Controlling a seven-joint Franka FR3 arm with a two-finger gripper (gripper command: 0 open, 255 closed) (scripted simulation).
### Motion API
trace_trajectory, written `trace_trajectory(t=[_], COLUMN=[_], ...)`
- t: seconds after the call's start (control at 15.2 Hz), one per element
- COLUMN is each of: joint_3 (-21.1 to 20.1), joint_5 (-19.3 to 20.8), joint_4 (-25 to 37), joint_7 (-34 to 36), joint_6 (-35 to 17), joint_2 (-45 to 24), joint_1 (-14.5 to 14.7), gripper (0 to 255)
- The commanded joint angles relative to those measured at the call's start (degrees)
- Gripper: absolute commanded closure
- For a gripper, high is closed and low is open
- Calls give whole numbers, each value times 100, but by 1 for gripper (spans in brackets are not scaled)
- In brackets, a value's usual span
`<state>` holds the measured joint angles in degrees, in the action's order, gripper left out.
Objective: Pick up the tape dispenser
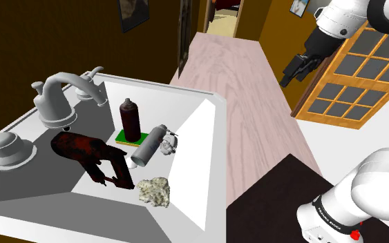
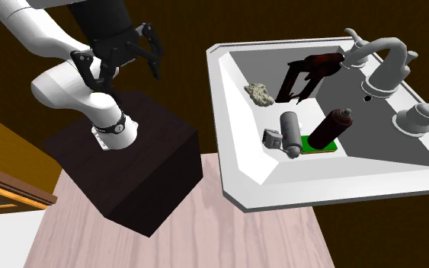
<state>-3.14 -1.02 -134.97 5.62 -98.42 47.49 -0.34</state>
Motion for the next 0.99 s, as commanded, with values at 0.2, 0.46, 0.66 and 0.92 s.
trace_trajectory(t=[0.2, 0.46, 0.66, 0.92], joint_3=[-496, -1182, -1713, -2457], joint_5=[-58, -85, -35, 174], joint_4=[-217, -374, -388, -268], joint_7=[507, 1207, 1764, 2572], joint_6=[-399, -928, -1310, -1774], joint_2=[-117, -432, -784, -1397], joint_1=[37, 43, -3, -168], gripper=[0, 0, 0, 0])
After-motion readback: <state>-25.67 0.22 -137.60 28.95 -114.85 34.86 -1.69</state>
